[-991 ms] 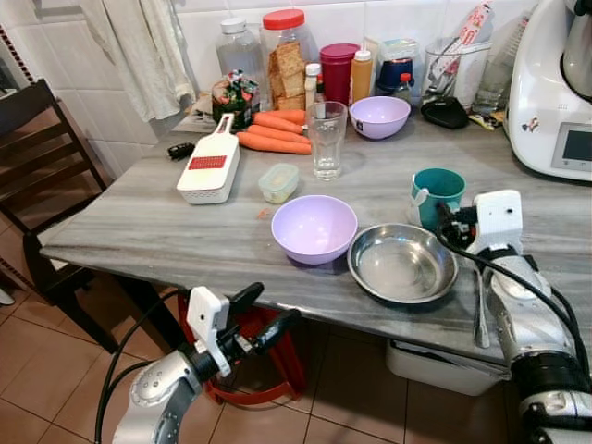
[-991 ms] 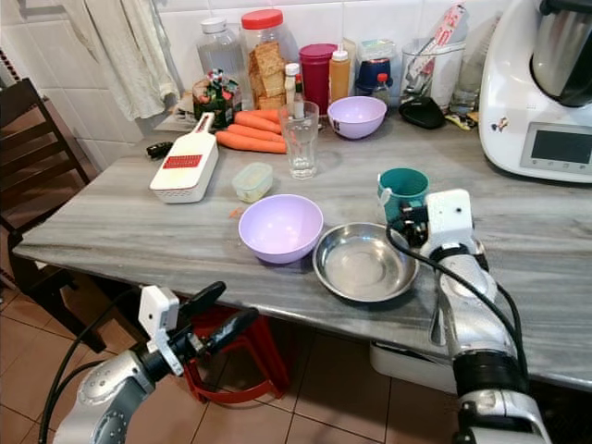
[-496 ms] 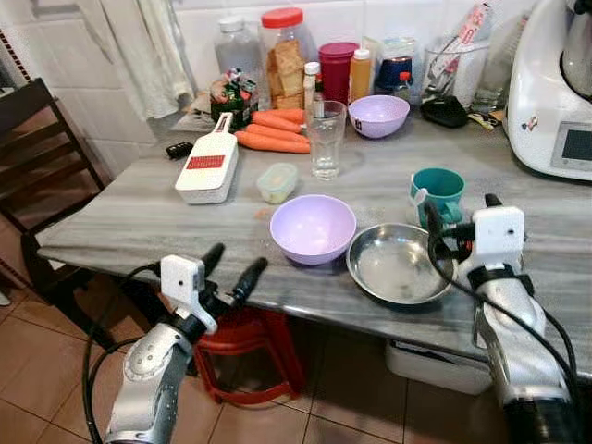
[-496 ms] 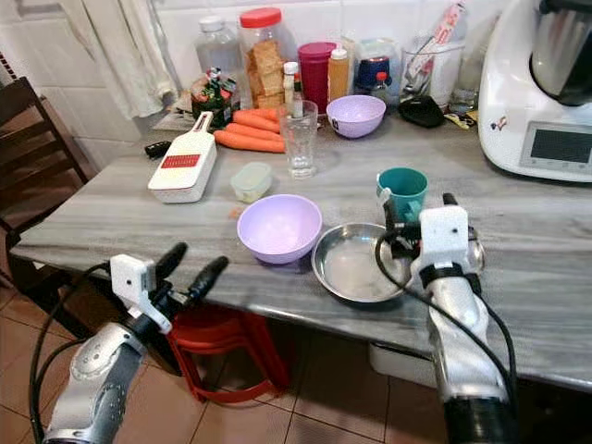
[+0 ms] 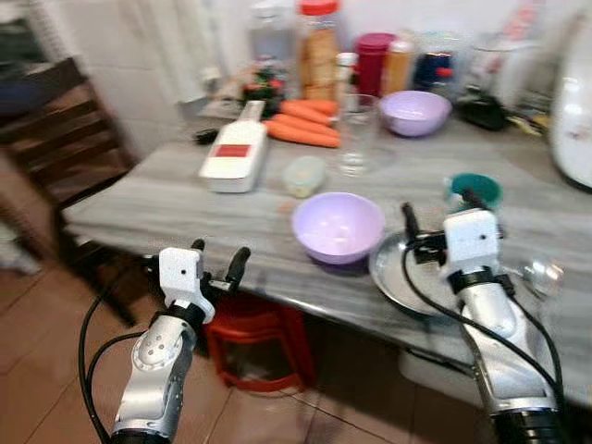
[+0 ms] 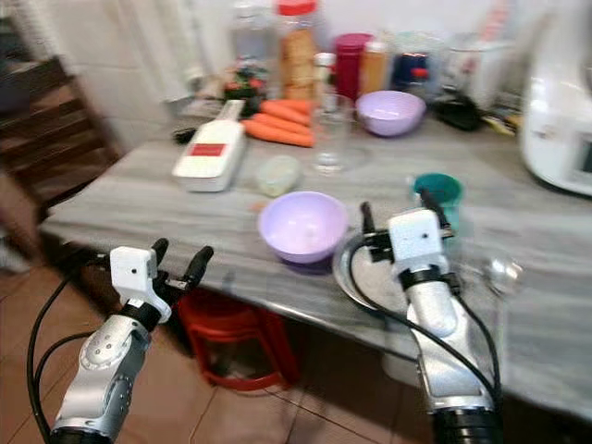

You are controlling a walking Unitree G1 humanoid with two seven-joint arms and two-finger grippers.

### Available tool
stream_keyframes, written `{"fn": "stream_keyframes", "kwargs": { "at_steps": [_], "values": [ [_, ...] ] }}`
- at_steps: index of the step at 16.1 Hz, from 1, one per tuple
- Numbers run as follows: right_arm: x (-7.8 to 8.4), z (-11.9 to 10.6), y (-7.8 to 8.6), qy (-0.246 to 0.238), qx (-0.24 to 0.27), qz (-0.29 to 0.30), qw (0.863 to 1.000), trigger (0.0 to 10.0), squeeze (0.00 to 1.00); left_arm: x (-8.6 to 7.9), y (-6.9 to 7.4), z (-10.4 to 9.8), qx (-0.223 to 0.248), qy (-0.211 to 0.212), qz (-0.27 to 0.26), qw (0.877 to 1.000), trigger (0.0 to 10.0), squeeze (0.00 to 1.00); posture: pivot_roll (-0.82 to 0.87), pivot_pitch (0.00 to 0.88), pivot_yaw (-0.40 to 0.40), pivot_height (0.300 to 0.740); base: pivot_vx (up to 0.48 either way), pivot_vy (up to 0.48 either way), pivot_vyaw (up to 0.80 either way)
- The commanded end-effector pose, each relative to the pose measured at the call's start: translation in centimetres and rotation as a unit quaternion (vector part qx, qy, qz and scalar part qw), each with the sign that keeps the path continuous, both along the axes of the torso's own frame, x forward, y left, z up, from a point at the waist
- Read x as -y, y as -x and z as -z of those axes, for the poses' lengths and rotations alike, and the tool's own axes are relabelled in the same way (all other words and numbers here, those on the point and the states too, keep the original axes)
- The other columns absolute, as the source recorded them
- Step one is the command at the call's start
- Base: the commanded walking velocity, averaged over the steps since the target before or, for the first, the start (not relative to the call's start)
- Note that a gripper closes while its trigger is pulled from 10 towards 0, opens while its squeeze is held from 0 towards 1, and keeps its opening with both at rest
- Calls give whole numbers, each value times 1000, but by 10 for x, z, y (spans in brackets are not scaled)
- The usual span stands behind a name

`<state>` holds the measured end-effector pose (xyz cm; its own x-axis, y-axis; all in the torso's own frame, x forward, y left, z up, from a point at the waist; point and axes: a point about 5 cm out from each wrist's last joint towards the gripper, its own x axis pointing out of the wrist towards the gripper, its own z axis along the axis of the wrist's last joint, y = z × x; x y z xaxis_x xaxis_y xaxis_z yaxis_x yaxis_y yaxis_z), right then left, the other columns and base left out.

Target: Setting the table

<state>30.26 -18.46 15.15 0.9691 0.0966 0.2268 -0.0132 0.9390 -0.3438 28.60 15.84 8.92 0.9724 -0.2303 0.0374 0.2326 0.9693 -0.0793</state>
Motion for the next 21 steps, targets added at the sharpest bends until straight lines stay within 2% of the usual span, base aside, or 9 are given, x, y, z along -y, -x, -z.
{"fn": "stream_keyframes", "kwargs": {
  "at_steps": [1,6,21],
  "values": [
    [-5,-7,-2,7,11,-12,1000,10000,0,-4,-3,-1,1,-9,-17,1000,10000,0,-91,0,120,740,0,0,800],
    [-18,-8,-3,12,10,-32,999,10000,0,-8,-11,-4,9,-33,-81,996,10000,0,-83,0,124,740,0,0,800],
    [-28,-10,-5,17,12,-59,998,10000,0,-10,-19,-3,20,-41,-106,993,10000,0,-81,0,122,740,0,0,800]
  ]
}}
